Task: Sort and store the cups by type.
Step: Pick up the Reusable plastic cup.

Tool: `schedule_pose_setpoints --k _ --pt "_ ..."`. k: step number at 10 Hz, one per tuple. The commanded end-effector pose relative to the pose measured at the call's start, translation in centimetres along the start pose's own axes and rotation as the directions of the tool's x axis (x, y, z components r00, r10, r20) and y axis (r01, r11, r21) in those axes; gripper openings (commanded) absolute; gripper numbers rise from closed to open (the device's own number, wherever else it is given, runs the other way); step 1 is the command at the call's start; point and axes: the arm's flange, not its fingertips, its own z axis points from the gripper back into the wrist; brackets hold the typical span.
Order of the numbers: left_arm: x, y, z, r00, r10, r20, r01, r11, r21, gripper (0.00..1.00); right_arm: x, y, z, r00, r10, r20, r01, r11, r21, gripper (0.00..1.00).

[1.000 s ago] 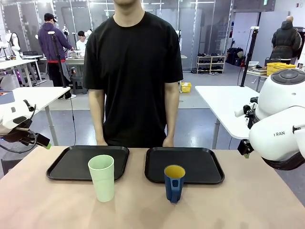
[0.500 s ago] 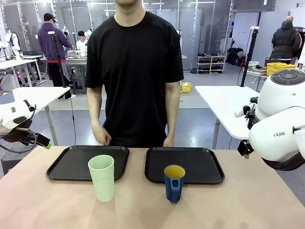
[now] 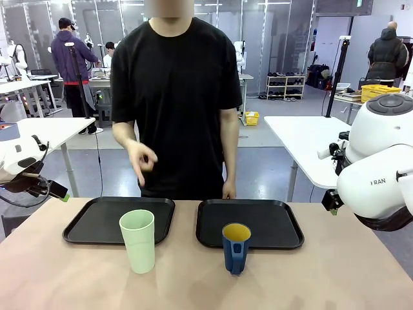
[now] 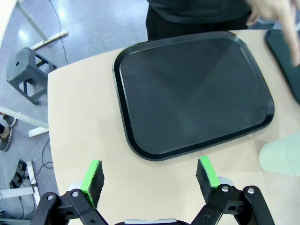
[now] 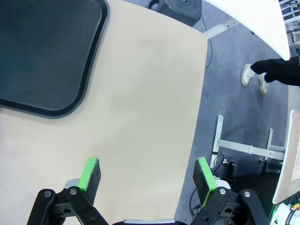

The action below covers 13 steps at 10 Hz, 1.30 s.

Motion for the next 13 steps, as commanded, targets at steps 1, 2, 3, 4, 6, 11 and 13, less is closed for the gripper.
schedule_pose_setpoints --k 1,2,3,4,6,11,13 --pt "-0.1 0.14 -0.06 1.0 0.003 0.0 -0.003 1.0 -0.003 1.0 -0.05 -0.01 -0.09 1.0 0.0 0.0 0.0 1.0 0.0 1.0" --pt "-0.1 0.14 -0.06 1.0 0.003 0.0 -0.003 1.0 -0.003 1.0 -0.05 -0.01 -0.09 1.0 0.0 0.0 0.0 1.0 0.0 1.0" --pt "-0.1 0.14 -0.06 1.0 0.003 0.0 -0.003 1.0 -0.003 1.0 -0.05 -0.01 -0.09 1.0 0.0 0.0 0.0 1.0 0.0 1.0" --pt "-0.1 0.14 -0.06 1.0 0.003 0.0 -0.003 1.0 -0.003 1.0 -0.05 -0.01 -0.09 1.0 0.0 0.0 0.0 1.0 0.0 1.0" --pt "-0.1 0.14 -0.06 1.0 0.003 0.0 -0.003 1.0 -0.003 1.0 -0.05 -0.01 -0.09 1.0 0.0 0.0 0.0 1.0 0.0 1.0" --pt "-0.07 0.13 0.15 1.0 -0.001 -0.009 0.001 1.0 0.017 1.0 -0.05 -0.01 -0.09 1.0 0.0 0.0 0.0 1.0 0.0 1.0" --pt "-0.24 -0.16 0.88 0.994 -0.11 -0.016 0.109 0.994 -0.009 1.0 -0.05 -0.01 -0.09 1.0 0.0 0.0 0.0 1.0 0.0 1.0"
